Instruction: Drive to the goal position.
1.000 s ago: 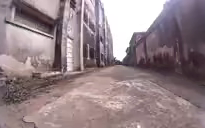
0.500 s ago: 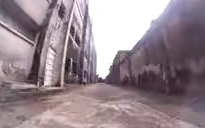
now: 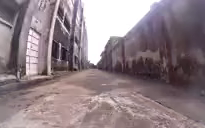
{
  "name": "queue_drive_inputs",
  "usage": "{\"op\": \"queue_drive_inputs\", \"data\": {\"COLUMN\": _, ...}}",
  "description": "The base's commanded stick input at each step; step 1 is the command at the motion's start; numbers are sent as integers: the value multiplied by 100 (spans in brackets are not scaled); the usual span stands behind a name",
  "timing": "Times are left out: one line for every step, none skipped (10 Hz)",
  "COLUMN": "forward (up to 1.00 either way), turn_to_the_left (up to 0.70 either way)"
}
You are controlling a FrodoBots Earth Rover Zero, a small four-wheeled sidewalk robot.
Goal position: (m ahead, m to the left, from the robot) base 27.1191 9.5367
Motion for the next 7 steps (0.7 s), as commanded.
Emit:
{"op": "queue_drive_inputs", "data": {"forward": 100, "turn_to_the_left": 2}}
{"op": "queue_drive_inputs", "data": {"forward": 100, "turn_to_the_left": 2}}
{"op": "queue_drive_inputs", "data": {"forward": 100, "turn_to_the_left": 2}}
{"op": "queue_drive_inputs", "data": {"forward": 100, "turn_to_the_left": 2}}
{"op": "queue_drive_inputs", "data": {"forward": 100, "turn_to_the_left": 2}}
{"op": "queue_drive_inputs", "data": {"forward": 100, "turn_to_the_left": 2}}
{"op": "queue_drive_inputs", "data": {"forward": 100, "turn_to_the_left": 2}}
